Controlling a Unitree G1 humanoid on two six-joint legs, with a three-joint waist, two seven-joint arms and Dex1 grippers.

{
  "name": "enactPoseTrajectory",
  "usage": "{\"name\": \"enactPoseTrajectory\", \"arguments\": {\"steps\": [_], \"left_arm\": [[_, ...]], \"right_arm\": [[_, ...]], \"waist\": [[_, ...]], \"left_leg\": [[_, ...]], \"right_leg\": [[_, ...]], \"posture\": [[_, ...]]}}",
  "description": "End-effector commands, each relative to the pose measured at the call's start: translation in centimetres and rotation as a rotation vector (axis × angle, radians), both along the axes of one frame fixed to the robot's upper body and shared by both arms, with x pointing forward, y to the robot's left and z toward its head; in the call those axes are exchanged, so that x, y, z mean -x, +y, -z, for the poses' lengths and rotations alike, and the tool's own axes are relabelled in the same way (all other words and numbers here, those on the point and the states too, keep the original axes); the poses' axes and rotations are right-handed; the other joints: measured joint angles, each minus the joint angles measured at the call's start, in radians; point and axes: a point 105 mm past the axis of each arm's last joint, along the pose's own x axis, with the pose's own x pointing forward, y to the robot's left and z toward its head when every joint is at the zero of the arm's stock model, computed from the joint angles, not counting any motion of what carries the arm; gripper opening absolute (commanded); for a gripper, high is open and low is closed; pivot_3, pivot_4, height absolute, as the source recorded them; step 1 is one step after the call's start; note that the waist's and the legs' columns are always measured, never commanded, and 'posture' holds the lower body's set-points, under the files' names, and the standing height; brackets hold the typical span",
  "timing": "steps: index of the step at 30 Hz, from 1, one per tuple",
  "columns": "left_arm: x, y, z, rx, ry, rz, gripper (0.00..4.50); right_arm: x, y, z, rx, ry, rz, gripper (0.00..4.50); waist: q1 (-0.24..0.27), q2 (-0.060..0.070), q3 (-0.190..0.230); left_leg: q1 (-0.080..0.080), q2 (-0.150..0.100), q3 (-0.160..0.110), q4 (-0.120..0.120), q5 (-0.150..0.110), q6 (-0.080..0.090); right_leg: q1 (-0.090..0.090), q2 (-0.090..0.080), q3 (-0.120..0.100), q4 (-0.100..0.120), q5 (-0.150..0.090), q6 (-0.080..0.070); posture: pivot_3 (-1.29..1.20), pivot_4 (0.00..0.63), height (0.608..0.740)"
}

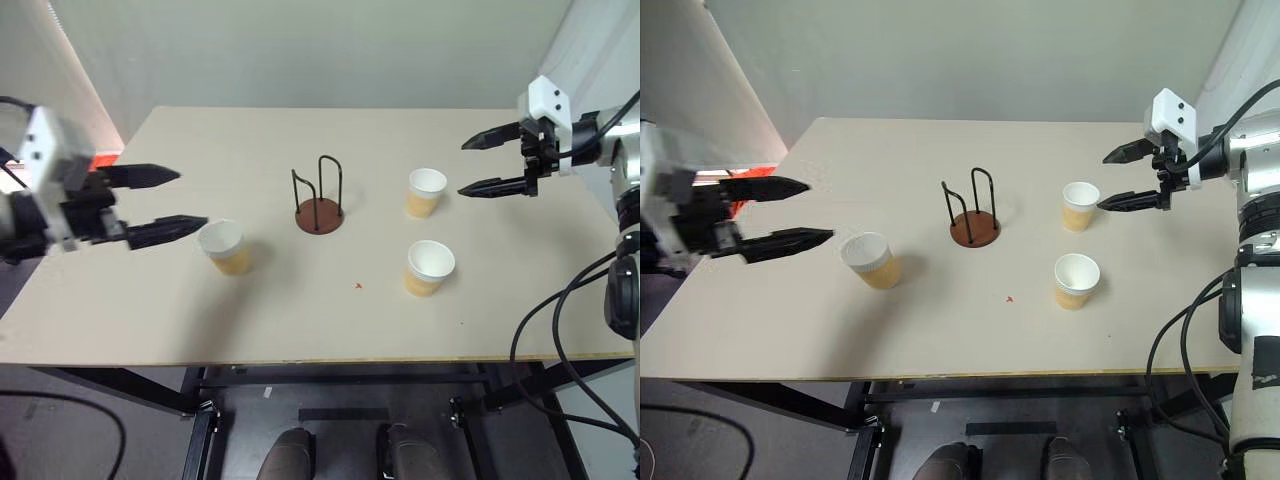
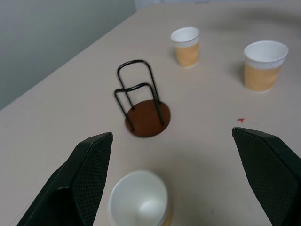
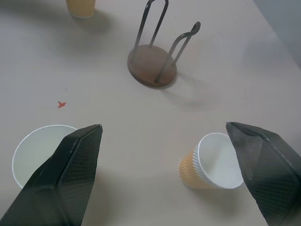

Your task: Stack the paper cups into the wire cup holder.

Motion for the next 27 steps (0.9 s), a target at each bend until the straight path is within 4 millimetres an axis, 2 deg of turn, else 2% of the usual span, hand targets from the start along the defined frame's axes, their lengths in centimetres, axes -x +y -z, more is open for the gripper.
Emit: {"name": "enactPoseTrajectory", "arguments": {"steps": [1,8,12,21,27], "left_arm": [[-0.2,-0.3,-1.0,-0.027,-0.061,-0.008,4.46],[-1.0,0.4,-1.0,-0.055,-0.049,-0.036,4.46],[-1.7,-0.3,-0.4,-0.048,-0.033,-0.027,4.46],[-6.7,-4.0,3.1,-0.073,-0.015,-0.144,4.46],[-10.0,-5.6,4.8,0.029,0.013,-0.265,4.46]], "right_arm": [[0.5,-0.2,-1.7,-0.012,-0.060,-0.019,4.50],[1.1,-0.5,-1.7,-0.022,-0.060,-0.031,4.50],[1.2,-0.5,-1.6,-0.028,-0.055,-0.036,4.50],[2.1,0.8,-2.3,-0.037,-0.095,-0.102,4.50],[3.3,1.6,-2.6,-0.028,-0.114,-0.146,4.50]], "waist": [[-0.001,0.000,0.000],[-0.004,0.000,0.000],[-0.004,0.000,0.000],[0.002,0.000,0.000],[0.003,0.000,0.000]], "left_leg": [[0.000,0.000,0.000,0.000,0.000,0.000],[0.001,0.000,0.000,-0.001,0.000,0.000],[0.000,0.000,0.000,-0.001,0.000,0.000],[0.004,-0.001,0.000,0.000,0.003,0.002],[0.005,-0.001,0.001,0.000,0.003,0.001]], "right_leg": [[0.000,0.000,0.000,0.000,0.000,0.000],[0.000,0.000,0.000,-0.001,0.000,0.000],[0.000,0.000,0.000,-0.001,0.000,0.000],[0.006,0.000,0.000,-0.001,0.000,0.000],[0.006,0.000,0.000,-0.001,0.001,0.001]], "posture": [[0.00,0.150,0.740],[0.00,0.150,0.740],[0.00,0.150,0.740],[0.00,0.150,0.740],[0.00,0.150,0.740]]}}
